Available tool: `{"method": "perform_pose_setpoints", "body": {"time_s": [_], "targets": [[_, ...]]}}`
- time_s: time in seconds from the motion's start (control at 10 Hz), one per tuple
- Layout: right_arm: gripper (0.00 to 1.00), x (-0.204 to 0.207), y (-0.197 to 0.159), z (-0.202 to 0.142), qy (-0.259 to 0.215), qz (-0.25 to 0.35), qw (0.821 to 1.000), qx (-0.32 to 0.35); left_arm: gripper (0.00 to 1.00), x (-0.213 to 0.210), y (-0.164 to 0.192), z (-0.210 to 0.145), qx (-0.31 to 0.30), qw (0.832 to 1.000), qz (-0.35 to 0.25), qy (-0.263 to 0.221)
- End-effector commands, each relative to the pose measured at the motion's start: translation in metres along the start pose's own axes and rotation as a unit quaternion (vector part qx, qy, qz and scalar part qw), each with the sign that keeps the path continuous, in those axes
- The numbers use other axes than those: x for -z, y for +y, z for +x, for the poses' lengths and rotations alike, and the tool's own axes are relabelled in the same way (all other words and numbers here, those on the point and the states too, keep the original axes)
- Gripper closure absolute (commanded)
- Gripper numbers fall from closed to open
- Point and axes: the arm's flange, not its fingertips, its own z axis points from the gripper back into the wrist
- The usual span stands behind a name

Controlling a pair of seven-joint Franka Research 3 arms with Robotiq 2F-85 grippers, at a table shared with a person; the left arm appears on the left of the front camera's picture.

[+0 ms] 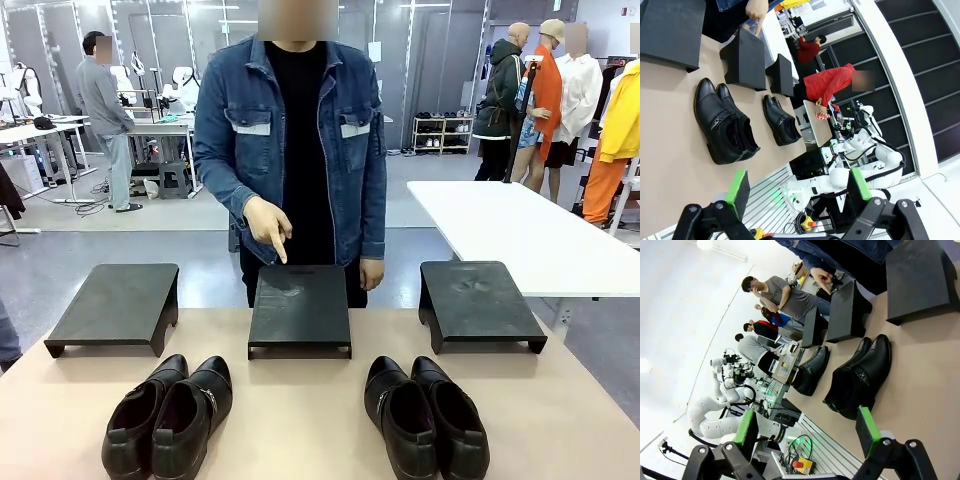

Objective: Place the shoes on the stand as instructed by the person.
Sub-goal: Pick up one pair of Shoes and place it on the Shoes Stand indicated by the person.

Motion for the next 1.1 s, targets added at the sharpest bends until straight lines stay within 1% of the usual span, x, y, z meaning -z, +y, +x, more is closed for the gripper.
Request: {"method": "perform_pose_setpoints", "body": {"time_s": [0.0,0.5,0.6,0.8,0.9,1.0], "targets": [[0.00,-0.001,0.000,-0.001,-0.001,0.003,1.000,-0.001,0.00,-0.002,0.001,-0.001,0.001,1.000,-0.007,0.002],[0.00,-0.001,0.000,-0.001,-0.001,0.003,1.000,-0.001,0.00,0.000,0.000,0.000,0.000,1.000,0.000,0.000],[0.00,-0.001,0.000,-0.001,-0.001,0.003,1.000,-0.001,0.00,0.011,-0.015,0.005,0.021,0.999,0.001,0.031],[0.00,-0.001,0.000,-0.001,-0.001,0.003,1.000,-0.001,0.00,0.043,-0.046,0.013,0.019,0.997,0.030,0.073],[0.00,-0.001,0.000,-0.001,-0.001,0.003,1.000,-0.001,0.00,0.072,-0.067,0.014,-0.005,0.985,0.099,0.139],[0.00,-0.001,0.000,-0.001,-0.001,0.003,1.000,-0.001,0.00,0.096,-0.093,0.013,0.014,0.977,0.120,0.177]]}}
